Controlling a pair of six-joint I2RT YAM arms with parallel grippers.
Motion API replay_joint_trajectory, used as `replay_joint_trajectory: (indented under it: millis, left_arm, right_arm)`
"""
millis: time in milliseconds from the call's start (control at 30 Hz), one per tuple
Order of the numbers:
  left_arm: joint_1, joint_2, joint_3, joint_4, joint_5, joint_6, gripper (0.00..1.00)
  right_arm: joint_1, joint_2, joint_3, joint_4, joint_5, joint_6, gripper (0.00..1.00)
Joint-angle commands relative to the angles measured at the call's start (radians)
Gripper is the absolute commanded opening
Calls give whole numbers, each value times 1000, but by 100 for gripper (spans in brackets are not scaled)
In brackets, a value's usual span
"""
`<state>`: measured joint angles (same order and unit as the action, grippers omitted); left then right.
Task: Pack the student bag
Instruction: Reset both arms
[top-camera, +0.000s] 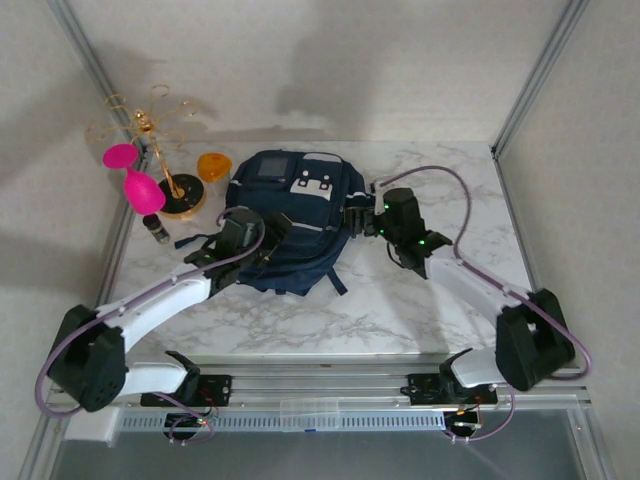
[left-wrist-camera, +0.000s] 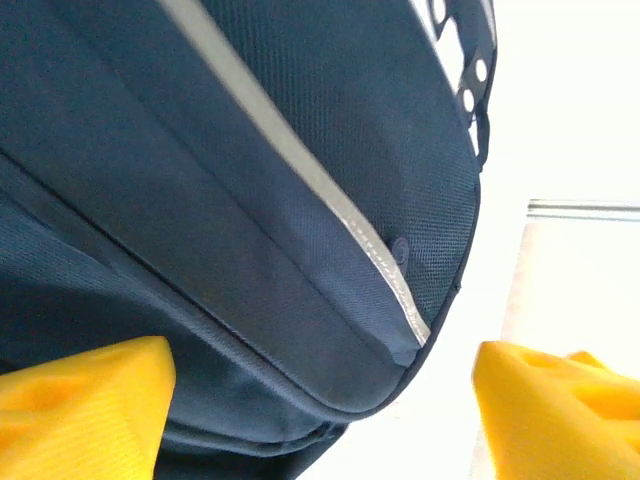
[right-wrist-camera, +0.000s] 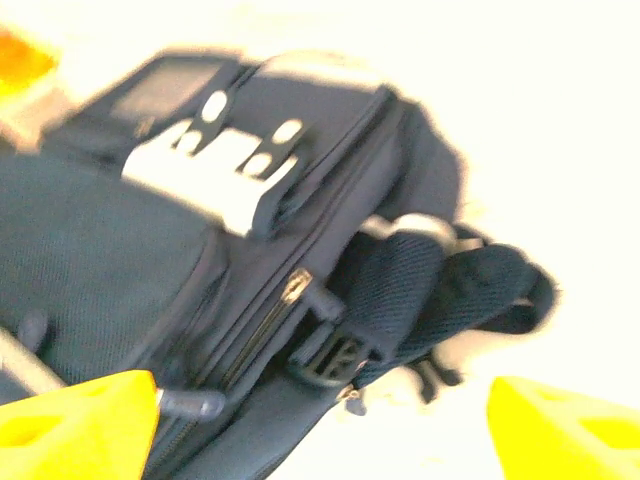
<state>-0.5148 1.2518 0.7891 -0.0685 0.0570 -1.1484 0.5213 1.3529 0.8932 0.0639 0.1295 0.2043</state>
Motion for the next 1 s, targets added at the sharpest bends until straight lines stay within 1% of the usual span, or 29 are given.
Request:
replay_joint_trajectory:
  millis: [0, 33, 67, 100, 133, 200, 233, 267, 300, 333, 367, 433, 467, 533, 567, 600, 633, 667, 733, 767, 800, 833, 867, 900, 967]
  left_arm:
    - [63, -126, 41, -185, -152, 186, 96]
    - [73, -158, 37, -218, -258, 242, 99]
    - [86, -191, 25, -249, -401, 292, 99]
    - [108, -222, -8, -237, -516, 336, 99]
    - [133, -245, -47, -185, -565, 412, 100]
    - [189, -287, -153, -1, -617, 581, 100]
    - [207, -294, -190, 68, -665, 625, 100]
    - [230, -298, -248, 179, -708, 688, 100]
    - [256, -290, -314, 322, -725, 777, 100]
    - [279, -270, -368, 450, -726, 846, 100]
    - [316, -233, -421, 578, -716, 904, 100]
    - [383, -149, -480, 766, -629, 969, 100]
    - [401, -108, -497, 849, -578, 991, 100]
    - [416, -45, -535, 1002, -471, 1023, 100]
    - [417, -6, -547, 1075, -429, 1036, 100]
    - [417, 35, -550, 1125, -386, 1052, 99]
    - [417, 71, -550, 1169, -351, 1064, 99]
    - [417, 113, -555, 1221, -329, 1078, 99]
    - [420, 168, -548, 1246, -293, 1086, 100]
    - [420, 198, -563, 1297, -264, 1095, 99]
    - [420, 244, -581, 1364, -244, 1104, 99]
    - [420, 284, -596, 1423, -235, 1110, 99]
    - [420, 306, -600, 1470, -238, 1115, 99]
    - [425, 279, -580, 1381, -222, 1105, 99]
    - [433, 294, -572, 1391, -228, 1093, 99]
  right_arm:
    - [-93, -104, -82, -14, 261, 107, 95]
    - [-138, -123, -109, -6, 290, 127, 97]
    - [-193, -139, -143, 21, 303, 132, 99]
    - [-244, -151, -179, 64, 316, 125, 99]
    - [-283, -155, -211, 108, 334, 117, 99]
    - [-362, -146, -293, 246, 336, 94, 99]
    - [-394, -132, -325, 308, 329, 80, 99]
    - [-420, -110, -363, 388, 334, 54, 99]
    - [-443, -82, -397, 465, 343, 29, 99]
    - [-459, -57, -426, 536, 341, 8, 99]
    - [-479, -24, -459, 631, 312, -17, 99]
    - [-507, 36, -520, 813, 232, -55, 99]
    - [-520, 65, -548, 895, 184, -67, 99]
    - [-537, 107, -583, 1010, 92, -78, 99]
    - [-536, 125, -589, 1038, 62, -93, 99]
    - [-535, 125, -591, 1037, 17, -109, 99]
    - [-535, 128, -608, 1074, -24, -125, 99]
    - [-536, 139, -659, 1160, -79, -144, 99]
    - [-536, 198, -748, 1380, -156, -173, 99]
    - [-536, 199, -748, 1385, -164, -177, 99]
    - [-536, 182, -705, 1271, -140, -171, 99]
    - [-531, 196, -672, 1229, -117, -168, 99]
    - [-519, 192, -679, 1236, -78, -172, 99]
    - [-514, 194, -679, 1238, -67, -174, 99]
    - [-502, 194, -679, 1239, -48, -183, 99]
